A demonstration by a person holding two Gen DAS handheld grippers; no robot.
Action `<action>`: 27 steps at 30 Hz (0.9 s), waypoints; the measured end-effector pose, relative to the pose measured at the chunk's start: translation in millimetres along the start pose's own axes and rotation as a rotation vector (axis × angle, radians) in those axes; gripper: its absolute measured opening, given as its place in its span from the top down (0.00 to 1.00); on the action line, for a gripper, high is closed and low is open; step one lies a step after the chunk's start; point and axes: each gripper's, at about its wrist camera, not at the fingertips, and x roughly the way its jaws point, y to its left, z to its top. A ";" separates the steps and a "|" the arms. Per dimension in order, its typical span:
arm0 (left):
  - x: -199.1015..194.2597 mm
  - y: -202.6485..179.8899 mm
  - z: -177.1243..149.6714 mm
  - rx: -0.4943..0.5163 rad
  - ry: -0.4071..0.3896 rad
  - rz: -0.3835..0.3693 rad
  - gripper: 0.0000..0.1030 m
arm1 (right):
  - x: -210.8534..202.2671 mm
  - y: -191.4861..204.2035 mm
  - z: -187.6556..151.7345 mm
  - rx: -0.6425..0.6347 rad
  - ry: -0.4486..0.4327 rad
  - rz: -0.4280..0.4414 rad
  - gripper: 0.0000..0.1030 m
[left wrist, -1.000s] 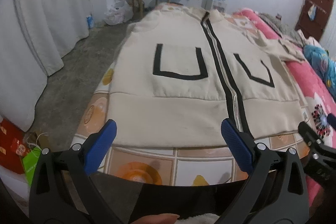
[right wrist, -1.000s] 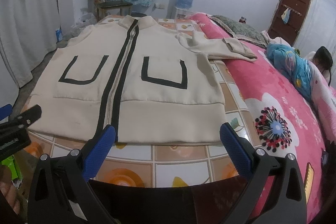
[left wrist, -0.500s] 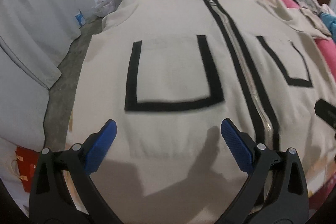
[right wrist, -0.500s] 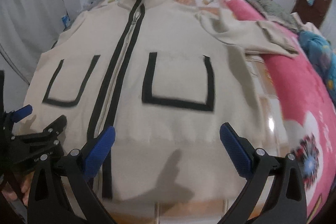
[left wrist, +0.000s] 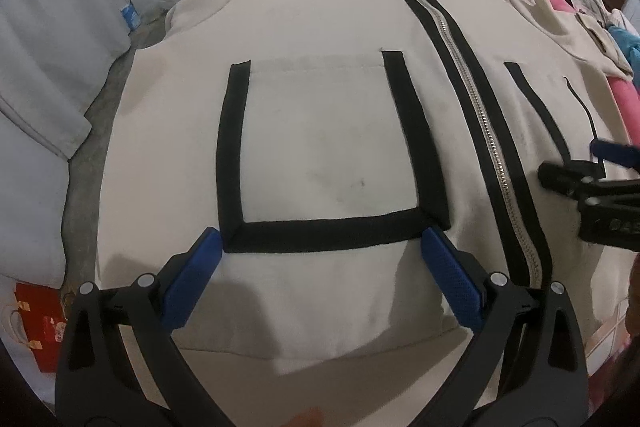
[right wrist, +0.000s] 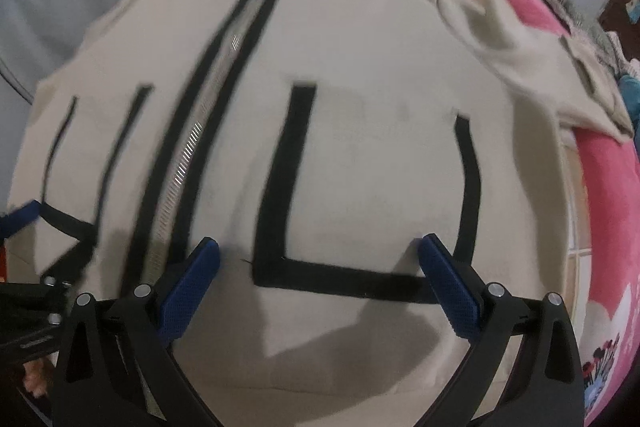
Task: Fold large clothes
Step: 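Lower both tools over the sweatshirt toward its hem, then close the left tool on the sweatshirt side edge near the hem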
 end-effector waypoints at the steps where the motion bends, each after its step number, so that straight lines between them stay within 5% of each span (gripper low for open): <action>1: -0.4 0.0 -1.9 0.001 -0.007 0.001 0.06 | 0.5 -4.8 -1.2 0.028 0.002 0.027 0.06; 10: -20.0 12.8 -10.5 0.023 -0.080 -0.049 0.06 | -13.9 -9.3 -15.1 0.009 -0.024 0.063 0.06; 17: -72.8 69.0 -62.6 -0.060 -0.162 -0.065 0.08 | -93.8 -63.3 -85.5 0.118 -0.215 -0.007 0.08; 23: -60.3 98.5 -97.8 -0.167 -0.076 -0.102 0.41 | -91.6 -101.1 -130.5 0.229 -0.153 -0.080 0.23; 27: -58.4 100.3 -104.1 -0.184 -0.094 -0.096 0.43 | -78.6 -105.0 -141.8 0.248 -0.123 -0.094 0.33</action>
